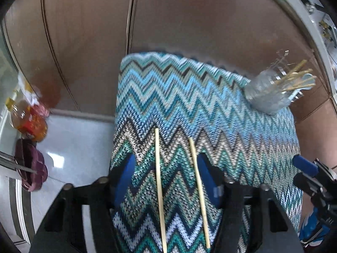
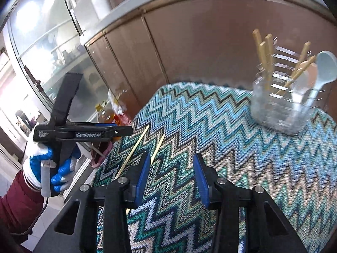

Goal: Organize utensils
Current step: 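Grasp a chopstick with the right gripper while the left gripper grasps the last chopstick, then lift both chopsticks over the clear holder and open both grippers to drop them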

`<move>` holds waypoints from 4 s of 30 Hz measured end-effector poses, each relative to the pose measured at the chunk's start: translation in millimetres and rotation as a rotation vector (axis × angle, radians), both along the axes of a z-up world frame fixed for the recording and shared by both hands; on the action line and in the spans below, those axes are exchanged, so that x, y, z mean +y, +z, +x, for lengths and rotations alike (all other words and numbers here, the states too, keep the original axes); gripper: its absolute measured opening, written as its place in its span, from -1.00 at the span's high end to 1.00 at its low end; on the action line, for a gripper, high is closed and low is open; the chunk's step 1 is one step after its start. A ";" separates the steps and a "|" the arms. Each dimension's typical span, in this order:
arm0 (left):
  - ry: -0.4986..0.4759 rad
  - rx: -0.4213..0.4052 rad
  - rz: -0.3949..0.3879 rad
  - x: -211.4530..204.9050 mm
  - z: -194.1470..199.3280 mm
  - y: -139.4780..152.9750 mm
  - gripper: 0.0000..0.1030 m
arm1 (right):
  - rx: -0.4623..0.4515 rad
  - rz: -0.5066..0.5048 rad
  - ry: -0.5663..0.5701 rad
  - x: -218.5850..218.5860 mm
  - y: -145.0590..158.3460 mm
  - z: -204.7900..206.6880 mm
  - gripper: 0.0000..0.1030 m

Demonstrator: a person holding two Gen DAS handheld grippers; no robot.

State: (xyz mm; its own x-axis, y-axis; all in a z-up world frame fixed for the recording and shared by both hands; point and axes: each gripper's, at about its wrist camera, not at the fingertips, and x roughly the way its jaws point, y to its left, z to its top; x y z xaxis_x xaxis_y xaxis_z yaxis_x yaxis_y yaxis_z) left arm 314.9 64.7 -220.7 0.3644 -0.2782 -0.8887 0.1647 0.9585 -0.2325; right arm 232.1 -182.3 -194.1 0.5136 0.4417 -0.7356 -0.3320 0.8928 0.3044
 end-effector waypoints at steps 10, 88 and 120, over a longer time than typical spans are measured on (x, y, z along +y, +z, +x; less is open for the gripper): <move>-0.064 0.141 0.009 -1.7 31.4 -44.5 0.62 | 0.128 -0.034 0.060 35.1 -42.0 42.5 0.35; -0.018 -0.692 0.016 -129.9 -186.8 170.7 0.91 | -0.375 0.026 -0.105 -95.5 130.9 -142.2 0.90; 0.073 -0.846 -0.211 -183.8 -25.3 244.9 0.91 | -0.584 0.058 -0.208 -145.9 195.8 5.2 0.90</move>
State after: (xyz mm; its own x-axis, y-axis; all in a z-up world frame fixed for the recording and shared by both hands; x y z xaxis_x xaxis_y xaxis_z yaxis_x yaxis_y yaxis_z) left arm 289.5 -119.1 24.2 0.9017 -0.3564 -0.2448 0.3018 0.9242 -0.2339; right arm 237.3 -328.3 1.7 0.9033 0.3204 -0.2852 -0.2795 0.9440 0.1754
